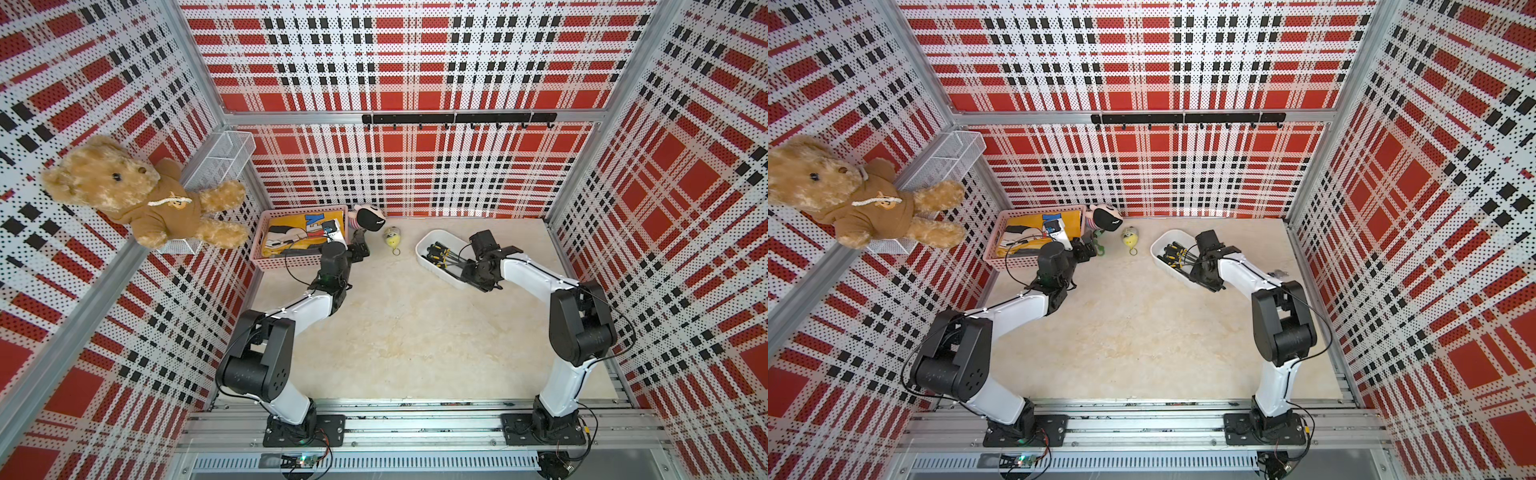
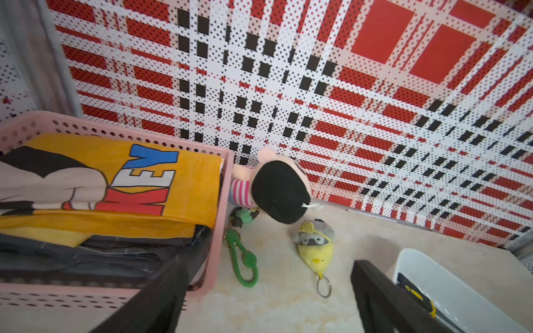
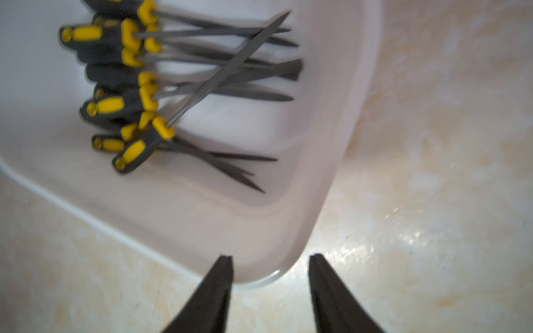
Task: Take the file tool out of the storage box
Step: Move the storage box to the center of the board.
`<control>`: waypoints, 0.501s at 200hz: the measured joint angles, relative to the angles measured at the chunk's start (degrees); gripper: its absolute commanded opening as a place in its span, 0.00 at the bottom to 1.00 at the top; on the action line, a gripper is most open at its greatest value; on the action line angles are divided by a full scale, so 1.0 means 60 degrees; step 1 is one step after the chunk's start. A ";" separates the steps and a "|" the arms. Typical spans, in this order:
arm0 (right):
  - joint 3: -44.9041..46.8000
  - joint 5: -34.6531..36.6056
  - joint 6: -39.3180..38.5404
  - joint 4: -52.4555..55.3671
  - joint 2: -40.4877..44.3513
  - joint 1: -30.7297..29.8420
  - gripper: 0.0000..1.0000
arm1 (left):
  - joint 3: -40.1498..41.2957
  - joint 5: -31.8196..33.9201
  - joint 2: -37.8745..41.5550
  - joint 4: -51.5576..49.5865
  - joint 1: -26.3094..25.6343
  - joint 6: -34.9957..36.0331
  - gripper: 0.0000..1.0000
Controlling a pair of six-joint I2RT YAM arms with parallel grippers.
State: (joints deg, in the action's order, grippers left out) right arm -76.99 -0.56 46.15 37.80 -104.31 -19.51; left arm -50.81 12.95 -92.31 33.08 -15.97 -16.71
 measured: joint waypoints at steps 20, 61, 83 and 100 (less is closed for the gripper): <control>0.0051 -0.0033 -0.0069 0.0062 0.0499 -0.0273 0.67 | -0.0554 -0.0193 -0.0273 -0.0525 -0.0291 -0.0044 0.94; -0.0896 0.0823 -0.0889 0.0583 0.1625 0.0441 0.72 | -0.2750 -0.0965 -0.1494 -0.2102 -0.1242 -0.0889 0.92; -0.1650 0.1096 -0.1377 0.0627 0.1807 0.1177 0.73 | -0.4747 -0.1705 -0.2812 -0.3614 -0.1636 -0.1880 0.89; -0.1920 0.1188 -0.1705 0.0678 0.1814 0.1625 0.74 | -0.5927 -0.2306 -0.3636 -0.4666 -0.1800 -0.2415 0.89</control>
State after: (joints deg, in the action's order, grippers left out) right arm -88.51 6.57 35.92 41.87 -93.43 -9.76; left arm -86.37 -0.89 -114.13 5.08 -26.76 -31.20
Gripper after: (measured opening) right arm 0.732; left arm 0.895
